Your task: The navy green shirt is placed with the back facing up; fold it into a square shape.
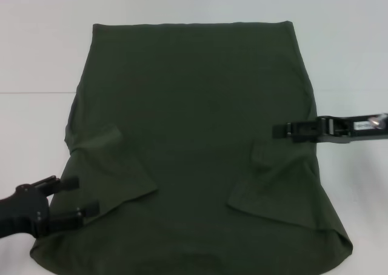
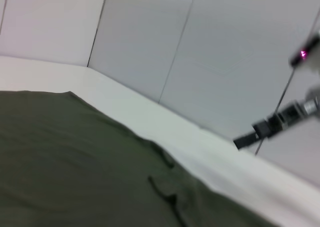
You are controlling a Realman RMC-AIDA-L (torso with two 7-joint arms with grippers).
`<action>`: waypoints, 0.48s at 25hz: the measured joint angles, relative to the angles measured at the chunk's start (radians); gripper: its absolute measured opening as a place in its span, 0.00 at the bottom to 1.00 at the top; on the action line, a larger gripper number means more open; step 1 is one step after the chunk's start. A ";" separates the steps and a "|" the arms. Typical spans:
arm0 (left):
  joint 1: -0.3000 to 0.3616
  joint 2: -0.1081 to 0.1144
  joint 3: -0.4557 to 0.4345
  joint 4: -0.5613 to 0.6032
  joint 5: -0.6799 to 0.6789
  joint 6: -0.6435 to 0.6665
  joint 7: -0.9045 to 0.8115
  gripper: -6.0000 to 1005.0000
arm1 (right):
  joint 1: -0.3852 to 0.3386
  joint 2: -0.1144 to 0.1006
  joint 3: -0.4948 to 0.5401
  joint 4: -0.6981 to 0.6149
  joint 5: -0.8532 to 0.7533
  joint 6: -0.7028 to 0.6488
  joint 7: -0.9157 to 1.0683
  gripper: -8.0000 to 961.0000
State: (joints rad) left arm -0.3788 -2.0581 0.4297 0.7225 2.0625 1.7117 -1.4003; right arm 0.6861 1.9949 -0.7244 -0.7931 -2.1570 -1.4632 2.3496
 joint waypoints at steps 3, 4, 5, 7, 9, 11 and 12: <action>-0.008 0.022 -0.028 0.002 0.000 0.064 -0.117 0.93 | -0.058 -0.005 0.051 0.000 0.069 -0.063 -0.095 0.79; -0.009 0.030 -0.032 0.003 0.000 0.079 -0.152 0.93 | -0.078 -0.009 0.062 0.000 0.086 -0.080 -0.125 0.82; -0.011 0.039 -0.033 0.004 0.002 0.093 -0.202 0.93 | -0.093 -0.013 0.068 0.000 0.093 -0.093 -0.142 0.85; -0.017 0.059 -0.028 0.007 0.015 0.107 -0.307 0.93 | -0.124 -0.028 0.073 0.001 0.097 -0.110 -0.154 0.92; -0.027 0.084 -0.021 0.008 0.045 0.110 -0.419 0.93 | -0.149 -0.047 0.069 0.008 0.095 -0.127 -0.163 0.95; -0.031 0.092 -0.021 0.008 0.059 0.110 -0.454 0.93 | -0.175 -0.060 0.066 0.013 0.094 -0.145 -0.193 0.95; -0.037 0.105 -0.023 0.009 0.089 0.108 -0.521 0.93 | -0.186 -0.063 0.066 0.013 0.094 -0.153 -0.210 0.95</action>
State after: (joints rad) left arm -0.4159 -1.9536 0.4068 0.7315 2.1512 1.8201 -1.9210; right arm 0.5004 1.9320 -0.6587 -0.7796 -2.0632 -1.6158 2.1393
